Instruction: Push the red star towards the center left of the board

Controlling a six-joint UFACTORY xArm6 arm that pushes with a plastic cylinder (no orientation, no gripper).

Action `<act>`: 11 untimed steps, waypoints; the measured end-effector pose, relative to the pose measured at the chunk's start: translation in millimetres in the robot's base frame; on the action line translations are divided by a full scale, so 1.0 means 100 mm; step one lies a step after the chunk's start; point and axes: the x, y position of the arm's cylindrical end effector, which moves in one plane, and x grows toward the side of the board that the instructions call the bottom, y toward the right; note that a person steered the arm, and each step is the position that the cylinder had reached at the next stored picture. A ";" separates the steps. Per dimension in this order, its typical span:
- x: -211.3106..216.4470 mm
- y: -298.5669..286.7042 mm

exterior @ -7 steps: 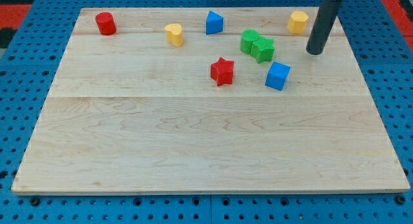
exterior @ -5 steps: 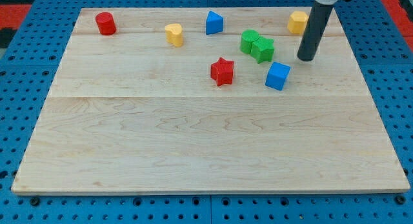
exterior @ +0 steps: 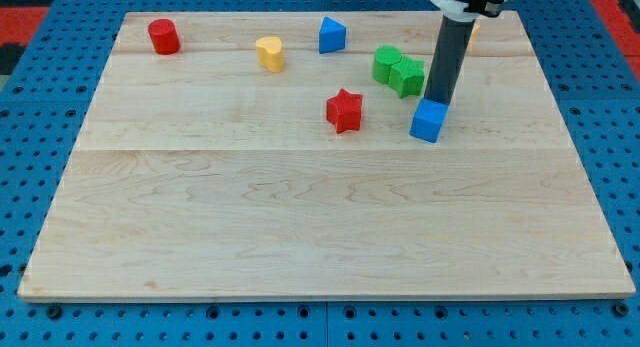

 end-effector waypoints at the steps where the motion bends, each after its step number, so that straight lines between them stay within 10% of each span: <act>1: 0.07 -0.09; 11: 0.05 -1.38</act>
